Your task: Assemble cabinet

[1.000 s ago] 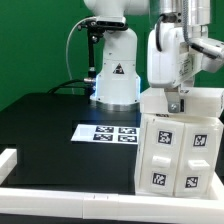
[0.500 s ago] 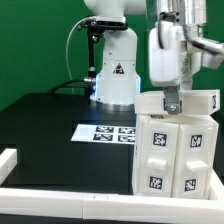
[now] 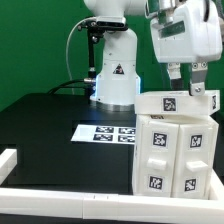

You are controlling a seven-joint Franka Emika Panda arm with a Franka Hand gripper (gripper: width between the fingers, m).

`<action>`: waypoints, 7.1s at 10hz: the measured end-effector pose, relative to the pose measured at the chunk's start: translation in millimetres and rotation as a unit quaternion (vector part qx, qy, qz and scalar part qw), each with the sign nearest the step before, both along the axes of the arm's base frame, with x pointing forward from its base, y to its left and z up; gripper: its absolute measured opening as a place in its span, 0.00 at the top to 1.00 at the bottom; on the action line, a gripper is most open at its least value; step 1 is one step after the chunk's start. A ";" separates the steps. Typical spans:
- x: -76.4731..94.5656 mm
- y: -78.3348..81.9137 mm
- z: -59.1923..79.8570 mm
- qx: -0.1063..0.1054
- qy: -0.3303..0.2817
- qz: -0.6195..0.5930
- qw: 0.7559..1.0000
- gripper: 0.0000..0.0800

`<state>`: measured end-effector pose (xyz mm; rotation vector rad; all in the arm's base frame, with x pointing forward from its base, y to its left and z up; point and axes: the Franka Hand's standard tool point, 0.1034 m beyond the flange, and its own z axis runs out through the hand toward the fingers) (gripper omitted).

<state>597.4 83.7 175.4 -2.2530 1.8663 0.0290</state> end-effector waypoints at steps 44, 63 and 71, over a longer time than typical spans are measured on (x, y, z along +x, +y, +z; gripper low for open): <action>-3.2 -7.0 -24.9 -0.045 0.045 0.150 0.987 0.32; -0.7 -1.7 19.1 -0.100 -0.065 0.678 0.725 0.00; -4.3 3.8 12.0 -0.097 -0.078 0.922 0.367 0.00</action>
Offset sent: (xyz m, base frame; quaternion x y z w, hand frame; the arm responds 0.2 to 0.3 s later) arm 0.0021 0.0301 0.0196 -0.0529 -0.0802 -0.4229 0.9011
